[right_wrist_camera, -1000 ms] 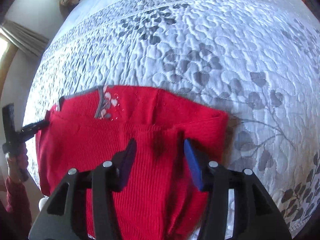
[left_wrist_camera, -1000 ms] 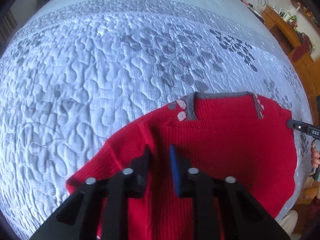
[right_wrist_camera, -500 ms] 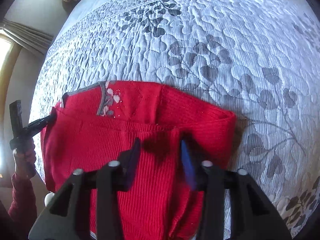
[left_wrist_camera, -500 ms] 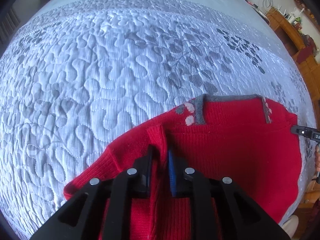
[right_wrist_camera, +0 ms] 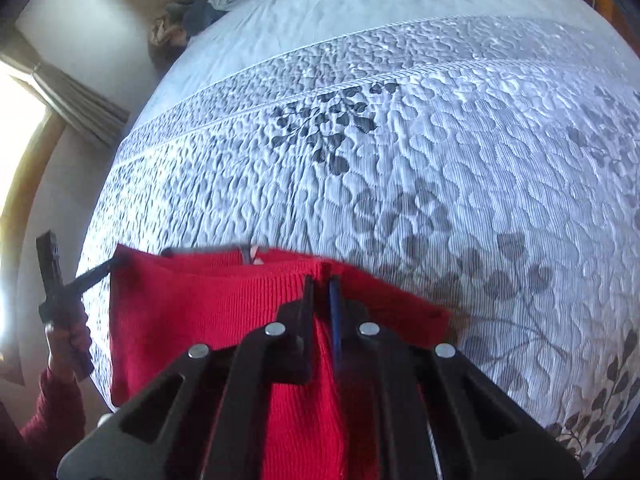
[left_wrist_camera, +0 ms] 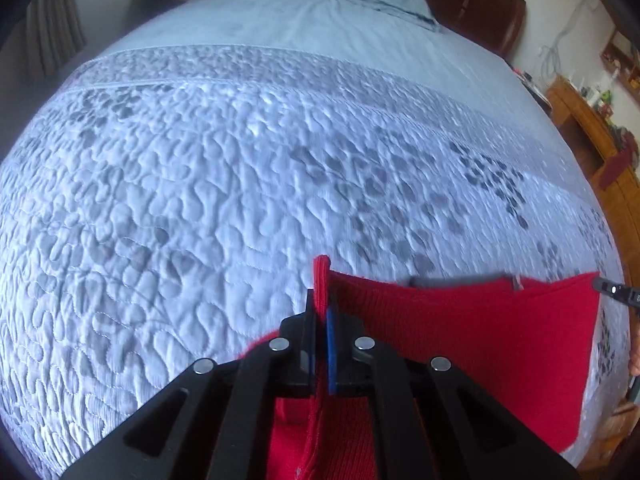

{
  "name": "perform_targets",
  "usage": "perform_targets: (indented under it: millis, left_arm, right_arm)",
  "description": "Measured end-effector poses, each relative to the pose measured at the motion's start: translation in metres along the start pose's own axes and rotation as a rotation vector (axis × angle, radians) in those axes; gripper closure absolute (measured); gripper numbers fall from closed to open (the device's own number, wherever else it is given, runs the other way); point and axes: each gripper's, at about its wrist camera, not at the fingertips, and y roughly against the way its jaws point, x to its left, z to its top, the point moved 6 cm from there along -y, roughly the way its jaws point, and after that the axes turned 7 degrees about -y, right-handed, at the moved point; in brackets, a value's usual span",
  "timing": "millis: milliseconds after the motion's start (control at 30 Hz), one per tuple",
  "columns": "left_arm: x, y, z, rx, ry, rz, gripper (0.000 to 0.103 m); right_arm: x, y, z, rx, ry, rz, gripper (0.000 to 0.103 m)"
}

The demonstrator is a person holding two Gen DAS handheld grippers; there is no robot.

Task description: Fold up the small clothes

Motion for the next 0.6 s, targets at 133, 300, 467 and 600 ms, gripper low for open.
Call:
perform_targets:
  millis: [133,300,467,600]
  left_arm:
    - [0.022,-0.017,-0.013,0.05,0.1,0.005,0.099]
    - [0.03,-0.032,-0.03,0.081,0.084,0.028,0.099]
    - [0.02,-0.019,-0.026,0.075,-0.022,0.145,0.075]
    - [0.013,0.018,-0.036,0.032,-0.06,0.211,0.074]
  right_arm:
    - [-0.003,-0.036,0.006,0.053,-0.04,-0.005,0.097]
    - [-0.011,-0.081,0.0,0.108,-0.021,-0.103,0.097]
    - [-0.012,-0.063,-0.006,0.069,-0.024,-0.101,0.076]
    - [-0.005,-0.024,-0.024,0.036,0.008,-0.088,0.075]
